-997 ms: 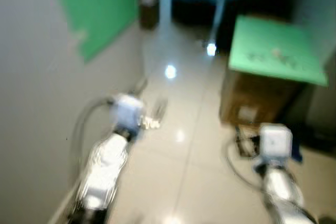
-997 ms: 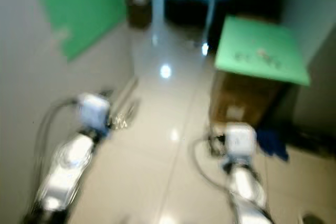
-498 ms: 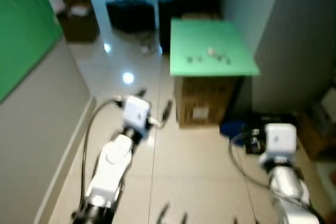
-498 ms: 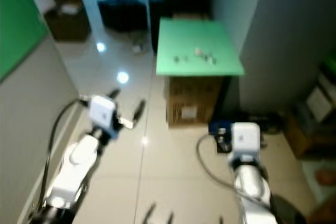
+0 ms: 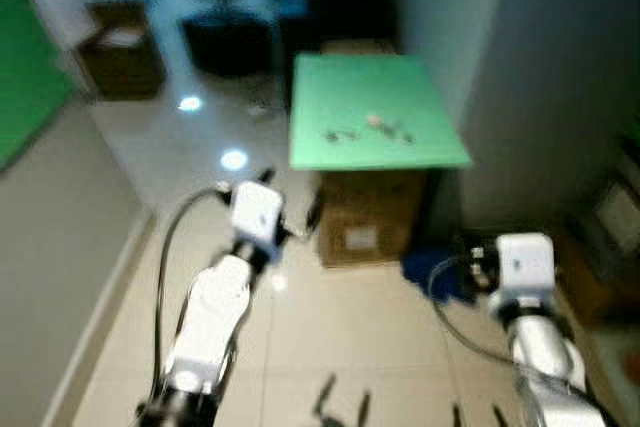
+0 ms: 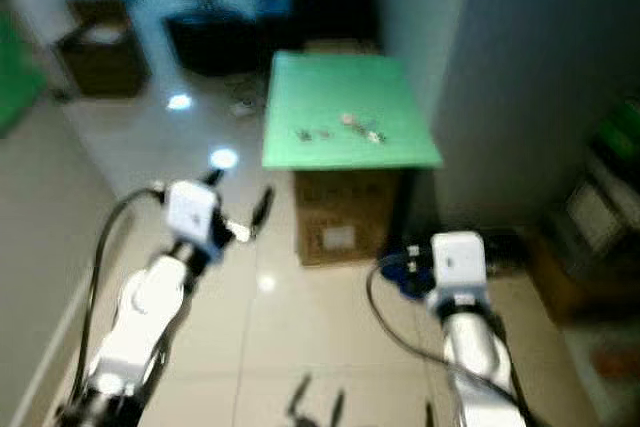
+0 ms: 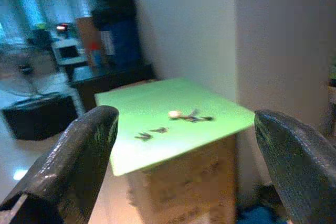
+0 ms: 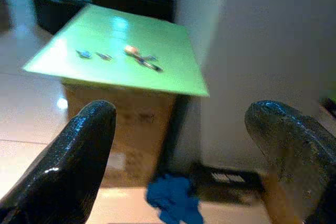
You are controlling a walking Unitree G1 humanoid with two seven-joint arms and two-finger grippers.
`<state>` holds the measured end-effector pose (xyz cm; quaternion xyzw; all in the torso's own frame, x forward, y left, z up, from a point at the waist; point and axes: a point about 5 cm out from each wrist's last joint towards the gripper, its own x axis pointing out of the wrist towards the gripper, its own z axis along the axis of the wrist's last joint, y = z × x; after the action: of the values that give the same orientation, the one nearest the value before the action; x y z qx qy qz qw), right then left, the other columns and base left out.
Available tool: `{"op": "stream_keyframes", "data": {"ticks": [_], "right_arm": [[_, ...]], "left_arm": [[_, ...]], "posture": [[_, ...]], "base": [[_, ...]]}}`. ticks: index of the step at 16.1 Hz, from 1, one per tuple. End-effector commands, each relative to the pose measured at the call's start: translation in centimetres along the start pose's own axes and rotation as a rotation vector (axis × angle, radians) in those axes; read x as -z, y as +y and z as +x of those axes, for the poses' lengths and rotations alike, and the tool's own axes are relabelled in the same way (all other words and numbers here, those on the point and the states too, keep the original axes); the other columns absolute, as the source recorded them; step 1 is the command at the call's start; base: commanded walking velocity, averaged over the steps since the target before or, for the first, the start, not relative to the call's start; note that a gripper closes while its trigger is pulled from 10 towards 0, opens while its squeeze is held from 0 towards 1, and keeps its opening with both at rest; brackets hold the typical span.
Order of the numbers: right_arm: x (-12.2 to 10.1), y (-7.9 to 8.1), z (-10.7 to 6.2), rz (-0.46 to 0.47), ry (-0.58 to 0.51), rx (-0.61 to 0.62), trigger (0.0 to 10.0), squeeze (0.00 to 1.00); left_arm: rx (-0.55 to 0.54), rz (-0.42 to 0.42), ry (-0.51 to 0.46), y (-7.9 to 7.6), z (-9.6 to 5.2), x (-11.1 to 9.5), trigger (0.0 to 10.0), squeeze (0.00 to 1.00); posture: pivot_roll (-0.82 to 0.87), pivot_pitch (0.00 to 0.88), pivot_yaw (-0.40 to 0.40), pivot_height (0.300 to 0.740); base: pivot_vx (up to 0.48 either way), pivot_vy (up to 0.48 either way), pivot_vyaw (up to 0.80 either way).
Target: Hang keys on a hook
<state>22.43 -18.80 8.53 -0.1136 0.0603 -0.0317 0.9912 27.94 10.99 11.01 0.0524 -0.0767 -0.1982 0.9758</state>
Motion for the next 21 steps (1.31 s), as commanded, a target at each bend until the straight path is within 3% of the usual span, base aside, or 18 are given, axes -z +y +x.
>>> {"op": "stream_keyframes", "data": {"ticks": [1, 3, 10, 14, 17, 21], "right_arm": [[-0.7, 1.0, 0.2, 0.008, -0.026, -0.039, 10.0, 0.00], [-0.7, 1.0, 0.2, 0.002, -0.032, -0.040, 10.0, 0.00], [-0.4, 1.3, 0.5, -0.030, -0.017, -0.037, 10.0, 0.00], [-0.4, 2.0, 0.6, -0.090, -0.021, -0.123, 10.0, 0.00], [-0.4, 2.4, 0.6, -0.087, -0.026, -0.137, 10.0, 0.00], [-0.3, 2.8, 0.4, -0.063, -0.021, -0.159, 10.0, 0.00]], "left_arm": [[-0.042, 0.026, 0.008, 1.4, -0.3, 0.0, 10.0, 0.00], [-0.049, 0.022, 0.014, 1.5, -0.2, 0.1, 10.0, 0.00], [-0.073, 0.013, 0.031, 1.6, -0.5, 0.5, 10.0, 0.00], [-0.079, 0.021, 0.045, 1.8, -0.7, 0.8, 10.0, 0.00], [-0.076, 0.018, 0.046, 1.8, -0.7, 0.8, 10.0, 0.00], [-0.072, 0.018, 0.051, 1.8, -0.7, 1.0, 10.0, 0.00]], "posture": [[-0.18, 0.000, 0.050, 0.740], [-0.18, 0.000, 0.047, 0.740], [-0.17, 0.009, 0.034, 0.740], [-0.18, 0.015, 0.034, 0.740], [-0.18, 0.016, 0.038, 0.740], [-0.19, 0.013, 0.045, 0.740]], "base": [[0.401, -0.244, 0.80], [0.396, -0.246, 0.68], [0.396, -0.243, 0.00], [0.399, -0.180, 0.40], [0.400, -0.082, 0.80], [0.396, 0.000, 0.00]]}}
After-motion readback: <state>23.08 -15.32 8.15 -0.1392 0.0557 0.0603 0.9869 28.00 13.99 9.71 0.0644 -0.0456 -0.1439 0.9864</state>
